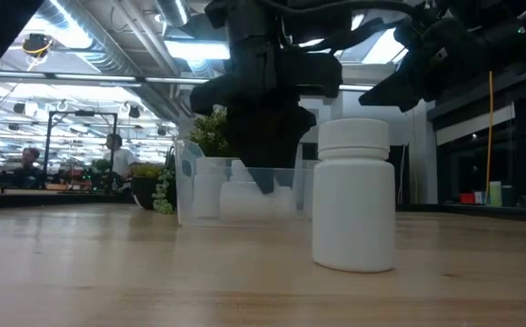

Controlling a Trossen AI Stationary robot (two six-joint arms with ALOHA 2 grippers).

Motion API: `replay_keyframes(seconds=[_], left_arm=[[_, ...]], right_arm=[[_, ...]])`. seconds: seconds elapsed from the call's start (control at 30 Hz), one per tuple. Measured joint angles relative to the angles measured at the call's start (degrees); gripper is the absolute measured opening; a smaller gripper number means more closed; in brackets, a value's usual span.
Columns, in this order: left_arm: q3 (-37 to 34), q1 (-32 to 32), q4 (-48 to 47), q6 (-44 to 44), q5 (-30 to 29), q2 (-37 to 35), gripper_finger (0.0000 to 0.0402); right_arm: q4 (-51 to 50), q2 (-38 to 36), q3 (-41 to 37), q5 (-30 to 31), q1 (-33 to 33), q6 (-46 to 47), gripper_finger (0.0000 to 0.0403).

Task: Pick and place pill bottles into a basket
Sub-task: Put the pill bottle into the bin

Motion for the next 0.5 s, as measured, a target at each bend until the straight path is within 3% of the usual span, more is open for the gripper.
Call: replay_keyframes(seconds=[0.5], left_arm=[[0.0,1.18,-1.61,-1.02,3.06,0.0,0.0175]], right_arm=[[0.0,0.0,0.0,-0.01,0.0,0.0,0.0012]])
